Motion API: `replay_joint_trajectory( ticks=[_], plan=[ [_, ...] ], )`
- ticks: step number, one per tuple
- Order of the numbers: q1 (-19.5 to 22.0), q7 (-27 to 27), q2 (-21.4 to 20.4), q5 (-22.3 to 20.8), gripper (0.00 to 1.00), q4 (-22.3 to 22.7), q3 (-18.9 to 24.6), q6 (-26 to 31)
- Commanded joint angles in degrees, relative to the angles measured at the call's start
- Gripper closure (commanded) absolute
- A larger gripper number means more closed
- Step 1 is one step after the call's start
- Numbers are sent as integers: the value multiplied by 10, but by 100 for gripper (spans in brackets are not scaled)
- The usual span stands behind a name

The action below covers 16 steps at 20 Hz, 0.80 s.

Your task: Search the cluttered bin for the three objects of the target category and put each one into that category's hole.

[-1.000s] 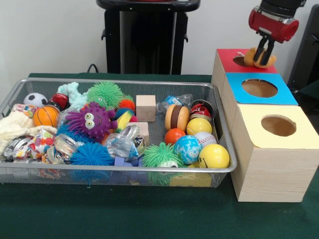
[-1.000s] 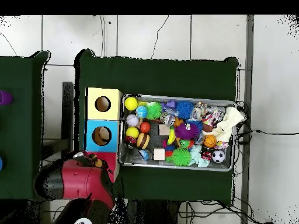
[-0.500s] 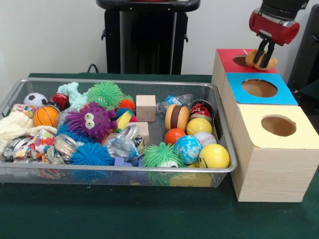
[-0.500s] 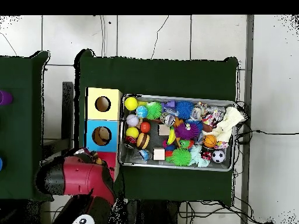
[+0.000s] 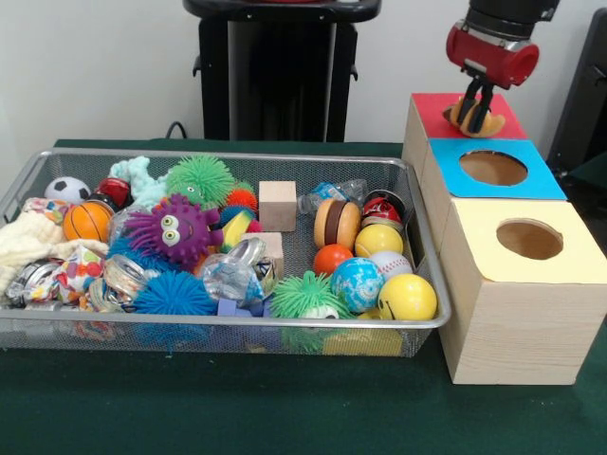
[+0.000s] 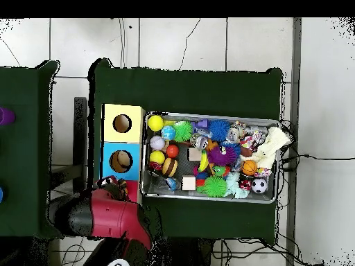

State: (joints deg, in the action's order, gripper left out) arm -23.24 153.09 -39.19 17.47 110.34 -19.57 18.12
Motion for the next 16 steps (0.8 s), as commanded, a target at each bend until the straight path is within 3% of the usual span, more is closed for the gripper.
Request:
replay_joint_trajectory(
  ticks=[1,10,16],
  plan=[
    [37,61,-9,0,100,70,62,-53],
    [37,69,5,5,100,60,63,-62],
    [-8,105,41,30,100,30,46,-60]
  ],
)
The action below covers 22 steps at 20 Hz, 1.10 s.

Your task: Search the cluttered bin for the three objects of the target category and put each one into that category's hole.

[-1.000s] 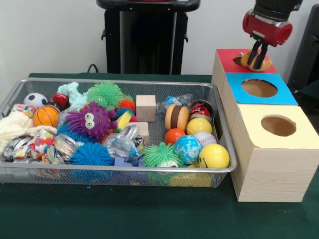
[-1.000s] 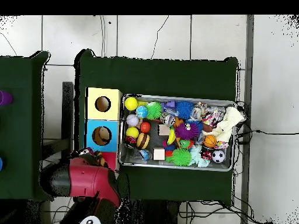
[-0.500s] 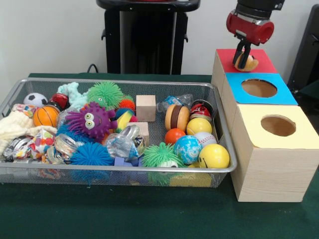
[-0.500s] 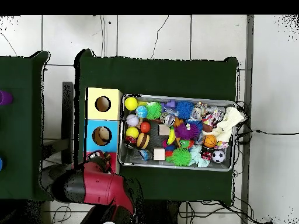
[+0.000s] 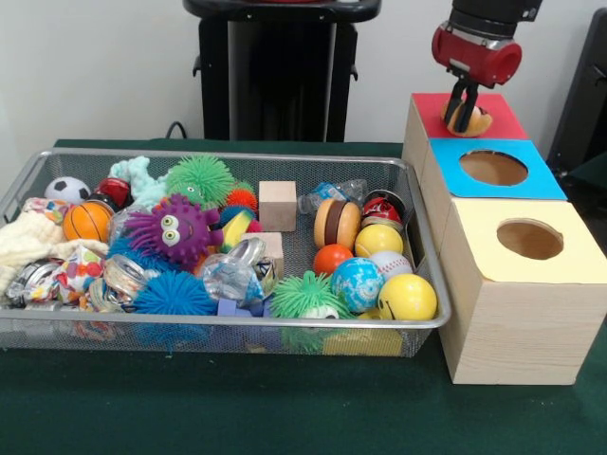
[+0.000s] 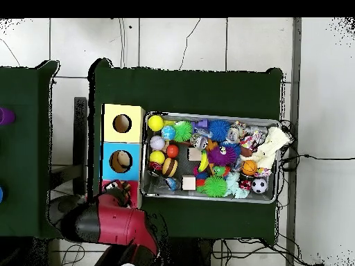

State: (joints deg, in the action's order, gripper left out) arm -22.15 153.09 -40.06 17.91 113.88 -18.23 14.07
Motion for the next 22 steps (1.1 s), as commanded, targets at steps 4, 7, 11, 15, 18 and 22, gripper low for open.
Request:
replay_joint_trajectory(
  ticks=[4,7,11,15,18,22],
  plan=[
    [-36,111,61,38,100,-5,28,-29],
    [-37,109,61,41,100,15,35,-52],
    [-20,102,40,35,100,52,51,-78],
    [-12,101,22,30,100,79,61,-94],
    [-1,104,12,23,100,106,74,-121],
    [12,106,0,14,100,135,89,-149]
  ],
)
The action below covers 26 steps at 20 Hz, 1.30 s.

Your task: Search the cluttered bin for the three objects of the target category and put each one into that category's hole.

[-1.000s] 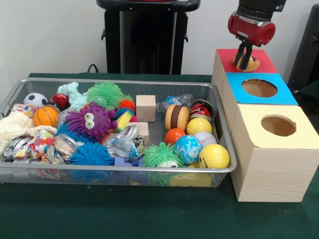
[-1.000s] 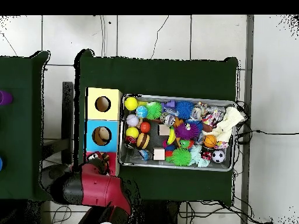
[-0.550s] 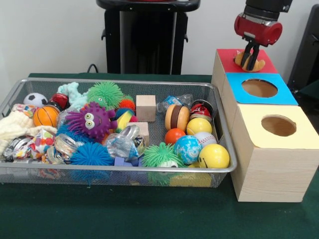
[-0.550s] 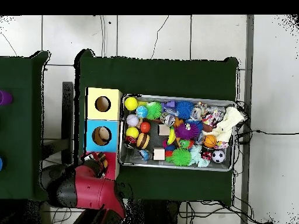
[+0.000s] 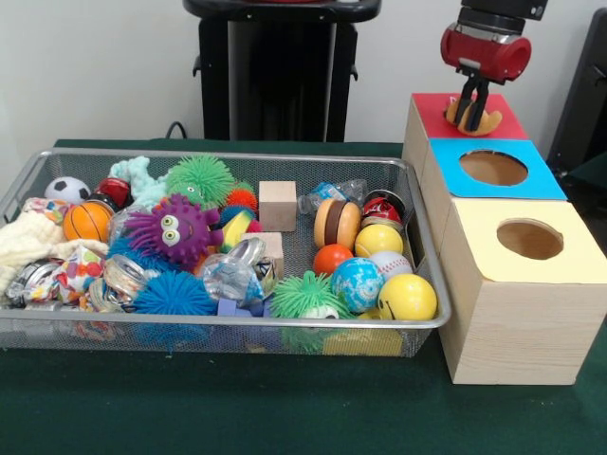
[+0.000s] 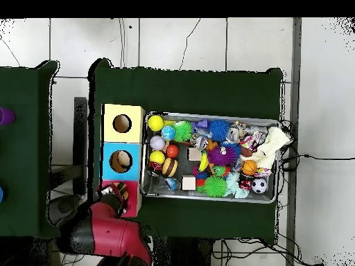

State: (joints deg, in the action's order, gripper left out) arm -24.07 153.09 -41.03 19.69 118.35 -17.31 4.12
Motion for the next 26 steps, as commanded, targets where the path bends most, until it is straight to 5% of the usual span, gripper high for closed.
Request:
replay_joint_trajectory(
  ticks=[1,11,26],
  plan=[
    [34,105,8,-5,100,95,82,-53],
    [54,101,-21,-14,100,145,104,-85],
    [56,93,2,-16,100,161,118,-130]
  ],
)
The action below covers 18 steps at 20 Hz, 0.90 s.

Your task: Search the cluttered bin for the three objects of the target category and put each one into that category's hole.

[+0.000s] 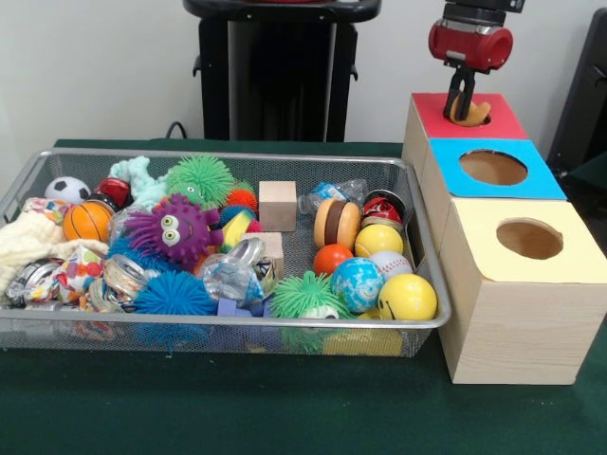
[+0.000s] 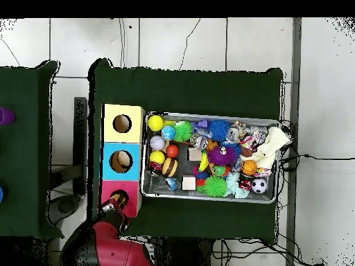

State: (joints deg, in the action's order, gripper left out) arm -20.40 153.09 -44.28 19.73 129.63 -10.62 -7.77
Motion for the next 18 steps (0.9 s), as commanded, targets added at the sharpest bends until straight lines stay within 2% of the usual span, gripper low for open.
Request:
replay_joint_trajectory(
  ticks=[1,4,6,8,15,18],
  plan=[
    [8,81,37,-12,0,45,39,-10],
    [-8,82,49,-8,0,40,29,-31],
    [-3,101,53,5,0,45,44,-30],
    [-10,106,66,9,0,44,41,-47],
    [6,116,77,-4,0,56,57,-81],
    [22,113,62,-15,0,69,61,-81]
  ],
)
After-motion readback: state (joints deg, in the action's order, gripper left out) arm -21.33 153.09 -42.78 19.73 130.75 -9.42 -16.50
